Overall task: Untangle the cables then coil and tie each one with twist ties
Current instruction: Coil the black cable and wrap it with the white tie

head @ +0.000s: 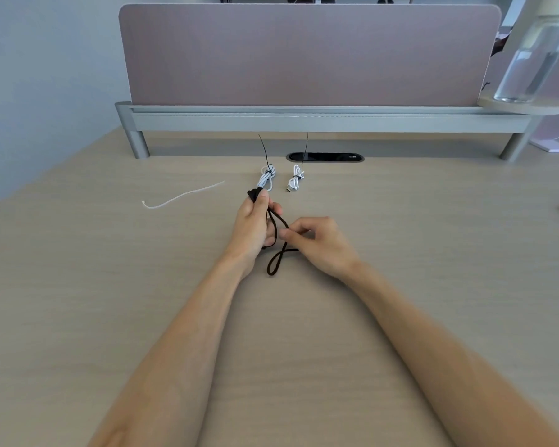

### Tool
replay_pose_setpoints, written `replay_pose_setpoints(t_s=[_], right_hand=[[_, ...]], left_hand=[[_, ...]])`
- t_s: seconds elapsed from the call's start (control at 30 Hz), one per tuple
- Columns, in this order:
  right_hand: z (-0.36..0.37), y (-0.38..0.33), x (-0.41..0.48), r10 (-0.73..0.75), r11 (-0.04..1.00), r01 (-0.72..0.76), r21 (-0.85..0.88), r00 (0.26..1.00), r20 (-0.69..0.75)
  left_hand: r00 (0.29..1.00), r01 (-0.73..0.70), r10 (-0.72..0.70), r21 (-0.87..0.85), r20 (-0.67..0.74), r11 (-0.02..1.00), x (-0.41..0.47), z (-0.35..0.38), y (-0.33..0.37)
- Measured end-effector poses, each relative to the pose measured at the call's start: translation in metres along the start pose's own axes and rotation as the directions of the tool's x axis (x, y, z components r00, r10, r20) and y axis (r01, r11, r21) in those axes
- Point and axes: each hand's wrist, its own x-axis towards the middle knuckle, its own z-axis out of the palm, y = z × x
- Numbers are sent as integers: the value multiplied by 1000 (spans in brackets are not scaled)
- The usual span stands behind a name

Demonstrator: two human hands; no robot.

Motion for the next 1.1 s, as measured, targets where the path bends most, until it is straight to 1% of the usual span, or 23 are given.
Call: replay_pose_setpoints(t_s=[0.03, 0.07, 0.1, 0.13, 0.17, 0.2, 0.23, 0.27, 0.3, 0.33, 0.4, 0.53, 0.6, 0.67, 0.7, 0.77, 0.8, 0.83, 0.9, 1.0, 1.1], right_hand=[[-4, -3, -1, 25, 995, -23, 95, 999, -22], [-9, -5, -1, 45, 988, -38, 153, 998, -39], [-14, -6, -1, 55, 985, -46, 165, 998, -45], [-17, -4, 1, 57, 992, -51, 112, 997, -51], [-21, 0, 2, 39, 999, -41, -28, 997, -70], [-23, 6, 2, -4, 975, -19, -223, 995, -99], [-26, 10, 2, -68, 916, 12, -401, 990, -125], [-28, 15, 2, -146, 846, 48, -531, 979, -145], [-30, 17, 2, -209, 781, 69, -621, 966, -154], [-33, 20, 3, -238, 731, 68, -679, 958, -161], [-39, 24, 4, -221, 691, 3, -723, 953, -208], [-55, 33, 3, -148, 664, -146, -733, 935, -321], [-59, 37, 3, -101, 685, -172, -708, 940, -326], [-56, 34, 0, -55, 741, -121, -660, 969, -240], [-52, 29, -1, -47, 759, -69, -647, 986, -160], [-40, 17, -3, -67, 778, 41, -626, 998, -17], [-33, 12, -3, -83, 801, 78, -594, 996, 19], [-27, 6, -3, -93, 840, 92, -534, 995, 25], [-16, 1, -2, -80, 916, 65, -397, 997, -21], [-5, 2, -1, -76, 947, 52, -317, 995, -65], [-2, 2, -2, -103, 987, 84, -139, 985, -140]], left_hand=[[1000, 1, -1, -18, -24, 1000, 1, -1, 0], [999, 3, -5, -28, -50, 1000, 2, -2, 0], [997, 7, -9, -33, -74, 999, 2, -2, 0], [995, 9, -13, -40, -99, 999, 2, -2, 0], [992, 10, -17, -53, -125, 999, 3, -3, 0], [988, 10, -21, -70, -151, 998, 4, -3, 0], [984, 10, -25, -85, -176, 996, 5, -5, 1], [980, 9, -27, -94, -198, 995, 6, -6, 1], [975, 6, -28, -102, -220, 995, 7, -8, 1], [970, 3, -30, -113, -243, 994, 8, -11, 1], [956, 0, -40, -139, -290, 990, 9, -15, 2], [932, -13, -38, -140, -361, 990, 10, -22, 5], [931, -12, -36, -130, -362, 991, 10, -22, 5], [945, 3, -30, -86, -326, 996, 9, -18, 3], [955, 7, -25, -59, -296, 998, 8, -15, 1], [973, 8, -11, -15, -229, 1000, 6, -9, -1], [980, 6, -5, 3, -200, 1000, 4, -7, -2], [984, 3, 0, 18, -176, 1000, 3, -6, -2], [991, -5, 9, 30, -130, 1000, 2, -4, -3], [998, -11, 13, 39, -56, 999, 1, -2, -5], [1000, 4, -3, 41, -19, 999, 1, -1, -5]])
